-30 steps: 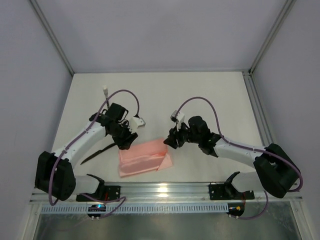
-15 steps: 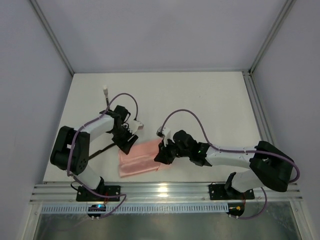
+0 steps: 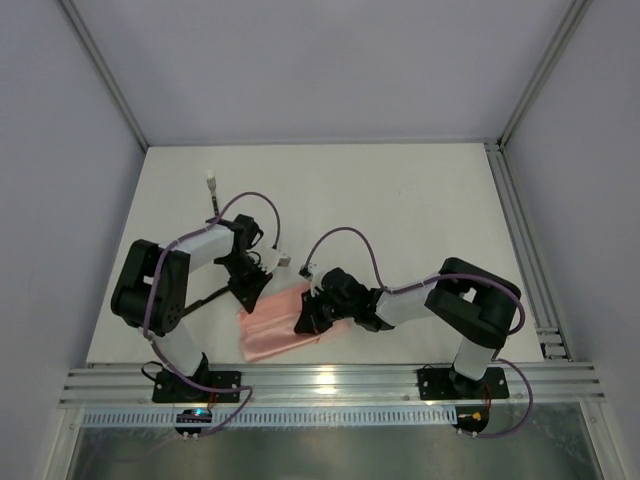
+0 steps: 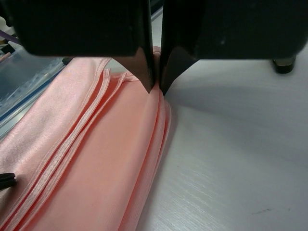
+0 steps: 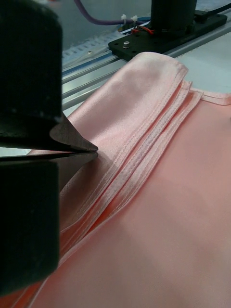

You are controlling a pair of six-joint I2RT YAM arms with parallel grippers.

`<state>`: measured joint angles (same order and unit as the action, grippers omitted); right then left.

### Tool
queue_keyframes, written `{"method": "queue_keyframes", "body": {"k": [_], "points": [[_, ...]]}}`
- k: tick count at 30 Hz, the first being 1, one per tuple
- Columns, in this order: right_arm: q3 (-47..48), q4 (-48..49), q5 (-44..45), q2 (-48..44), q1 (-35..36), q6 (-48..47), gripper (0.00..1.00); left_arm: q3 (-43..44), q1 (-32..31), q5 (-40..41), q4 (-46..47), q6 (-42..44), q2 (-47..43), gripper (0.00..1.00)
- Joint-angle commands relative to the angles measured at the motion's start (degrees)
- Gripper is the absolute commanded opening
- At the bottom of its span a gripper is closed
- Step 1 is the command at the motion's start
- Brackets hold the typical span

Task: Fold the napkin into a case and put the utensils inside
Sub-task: Pick up the 2/3-rectangle-folded napkin from the center of the board, then fold the 2/3-rectangle-folded napkin at the center of the board.

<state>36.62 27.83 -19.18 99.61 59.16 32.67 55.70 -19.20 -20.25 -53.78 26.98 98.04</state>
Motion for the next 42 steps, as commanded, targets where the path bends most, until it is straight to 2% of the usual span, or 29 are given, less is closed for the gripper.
{"method": "queue_keyframes", "body": {"k": [1,2,5,7,15,23,31,35,42], "points": [[1.61,1.35,2.65,1.81,0.26,4.68,0.04,0.10,0.04,-4.09,-1.06,1.93,-0.04,0.05],[1.61,0.04,3.53,2.07,0.17,5.73,0.04,0.20,0.04,-4.79,-1.15,2.28,-1.61,0.00],[1.61,-1.20,4.24,3.04,0.00,7.23,0.04,-0.33,-0.05,-6.47,-0.72,2.90,-4.78,0.00],[1.61,-1.12,4.24,3.65,-0.35,7.85,0.04,-1.20,-0.05,-5.85,0.69,3.25,-10.47,0.00],[2.05,2.22,4.94,6.12,-2.20,11.10,0.04,-3.58,-2.24,-4.01,0.17,6.49,-18.23,0.00],[3.54,9.08,7.05,10.60,-2.99,16.81,0.04,-6.92,-11.63,0.99,3.41,7.21,-20.96,0.00],[3.02,10.48,9.25,11.30,-2.91,19.36,0.04,-8.68,-14.63,4.34,2.89,7.29,-24.21,0.00],[3.11,12.68,8.63,12.71,-2.99,21.20,0.04,-11.23,-19.54,6.01,3.15,7.56,-24.48,0.00],[1.79,15.58,9.77,13.15,-2.99,23.23,0.04,-13.25,-24.04,3.20,1.48,10.63,-23.68,0.00]]}}
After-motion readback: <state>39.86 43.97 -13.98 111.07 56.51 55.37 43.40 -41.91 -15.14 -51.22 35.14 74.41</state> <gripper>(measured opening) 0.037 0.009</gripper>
